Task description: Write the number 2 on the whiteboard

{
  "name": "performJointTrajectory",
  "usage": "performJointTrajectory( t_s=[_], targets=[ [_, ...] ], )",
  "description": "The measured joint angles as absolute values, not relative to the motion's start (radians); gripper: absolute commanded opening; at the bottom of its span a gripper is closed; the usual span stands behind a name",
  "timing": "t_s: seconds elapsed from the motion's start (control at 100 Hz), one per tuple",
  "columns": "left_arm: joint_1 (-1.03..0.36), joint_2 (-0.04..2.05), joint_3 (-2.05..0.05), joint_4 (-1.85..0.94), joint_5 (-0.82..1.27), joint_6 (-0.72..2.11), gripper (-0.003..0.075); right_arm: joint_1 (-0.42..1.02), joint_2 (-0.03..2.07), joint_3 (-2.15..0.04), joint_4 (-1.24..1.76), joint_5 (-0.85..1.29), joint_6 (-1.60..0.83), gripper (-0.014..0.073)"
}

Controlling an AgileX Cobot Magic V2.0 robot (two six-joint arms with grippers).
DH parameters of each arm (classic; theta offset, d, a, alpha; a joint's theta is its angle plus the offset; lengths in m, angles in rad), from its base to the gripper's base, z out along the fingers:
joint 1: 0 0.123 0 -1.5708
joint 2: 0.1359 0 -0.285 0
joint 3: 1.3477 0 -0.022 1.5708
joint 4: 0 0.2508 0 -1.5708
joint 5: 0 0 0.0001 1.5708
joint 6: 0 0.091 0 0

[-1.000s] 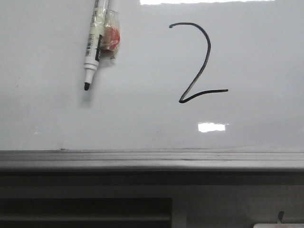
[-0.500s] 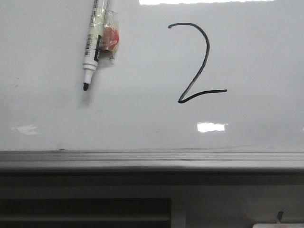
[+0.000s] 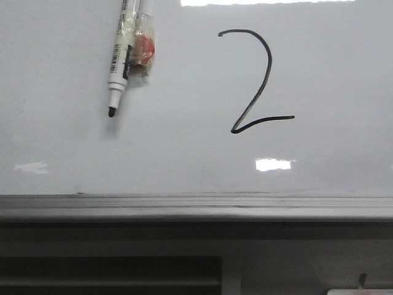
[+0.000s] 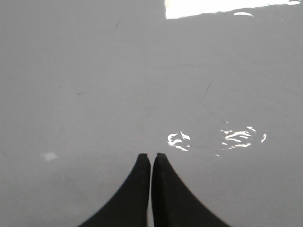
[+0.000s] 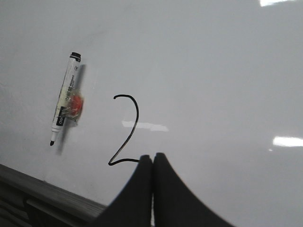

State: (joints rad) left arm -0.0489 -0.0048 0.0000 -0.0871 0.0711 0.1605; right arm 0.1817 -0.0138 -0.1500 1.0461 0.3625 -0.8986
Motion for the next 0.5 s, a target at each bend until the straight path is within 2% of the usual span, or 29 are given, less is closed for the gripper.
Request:
performJointTrajectory(
  t_s=[0.35,0.5],
  targets=[
    [-0.049,-0.005,0.0,-0.087,0.071,0.159,-0.002,0.182,-0.014,-0.15,1.015,0.322,-0.899,-0.0067],
    [-0.049,-0.005,0.0,-0.087,0.071,0.159,-0.002,0.151,-0.014,-0.142,0.719,0.203,-0.703,-0.0067]
  ],
)
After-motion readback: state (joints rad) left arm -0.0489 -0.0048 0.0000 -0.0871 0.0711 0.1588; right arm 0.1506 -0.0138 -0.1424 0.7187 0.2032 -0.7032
